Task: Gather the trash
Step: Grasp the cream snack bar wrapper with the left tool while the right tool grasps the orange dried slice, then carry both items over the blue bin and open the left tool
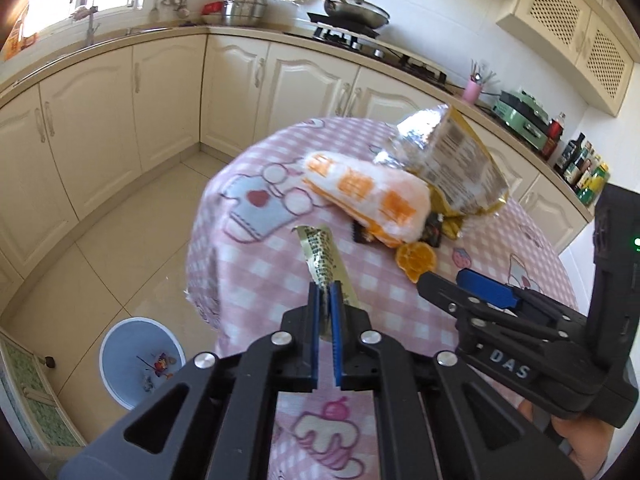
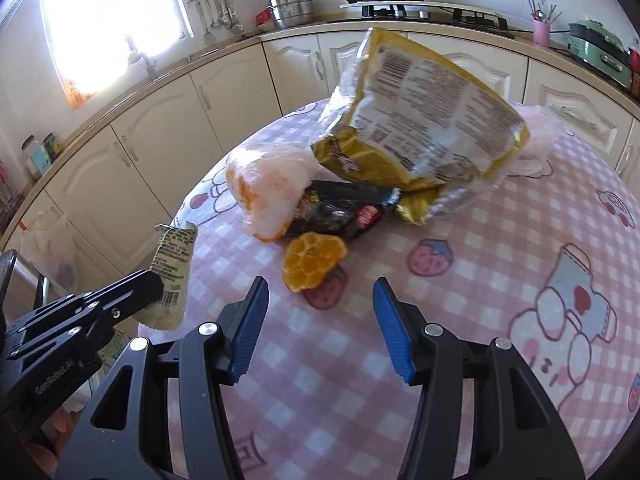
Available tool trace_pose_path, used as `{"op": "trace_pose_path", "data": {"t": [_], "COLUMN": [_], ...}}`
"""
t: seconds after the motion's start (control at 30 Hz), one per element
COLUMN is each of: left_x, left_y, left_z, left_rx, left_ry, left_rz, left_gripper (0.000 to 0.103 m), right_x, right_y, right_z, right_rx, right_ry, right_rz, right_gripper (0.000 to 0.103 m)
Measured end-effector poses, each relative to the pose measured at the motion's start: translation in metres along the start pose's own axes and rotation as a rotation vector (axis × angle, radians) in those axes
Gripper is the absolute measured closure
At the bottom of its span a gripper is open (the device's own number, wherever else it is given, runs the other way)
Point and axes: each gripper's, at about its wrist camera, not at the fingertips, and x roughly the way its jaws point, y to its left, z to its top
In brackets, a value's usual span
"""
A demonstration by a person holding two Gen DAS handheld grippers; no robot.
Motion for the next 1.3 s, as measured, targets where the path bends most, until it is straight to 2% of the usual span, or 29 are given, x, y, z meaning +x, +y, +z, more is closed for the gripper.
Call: {"op": "trace_pose_path", "data": {"t": [0.17,0.2,0.23,0.3,0.4,0.47,0.8,1.03,1.3], "left_x": [-0.005,-0.005,-0.006,-0.007,-0.012,-0.016,-0.042,-0.057,-0.068], "left_y": [0.011,0.012,0.014,0.016,0.020,0.024,0.047,0.076,0.134], "left_z": [0.002,0.002,0.002,0.002,0.000,-0.002,-0.009,-0.015,-0.031], "left_rx": [-0.008,-0.011,-0.013,-0.017,-0.024,-0.032,-0.068,-0.124,-0.203], "left_ry": [-0.009,-0.010,-0.012,-0.013,-0.016,-0.022,-0.054,-0.074,-0.072], "left_rz": [0.001,-0.003,-0.005,-0.009,-0.014,-0.019,-0.031,-0.017,0.070], "left_gripper": [0.098,0.098,0.098,0.098,0.098,0.098,0.098,0.098,0.098], "right_x": [0.012,0.014,0.016,0.017,0.014,0.009,-0.019,-0.024,0.013], "right_y": [0.008,0.010,0.011,0.013,0.011,0.012,0.029,0.088,0.167], "right_z": [0.005,0.006,0.007,0.010,0.010,0.006,-0.012,-0.014,-0.011], "right_rx": [-0.009,-0.014,-0.015,-0.027,-0.037,-0.038,-0.042,-0.131,-0.232], "right_ry": [0.031,0.034,0.038,0.038,0.032,0.023,-0.011,-0.015,0.031], "right_rz": [-0.024,-0.030,-0.045,-0.062,-0.066,-0.063,-0.025,0.072,0.200], "right_gripper": [0.051,0.054,0.058,0.078,0.093,0.097,0.098,0.098,0.098]}}
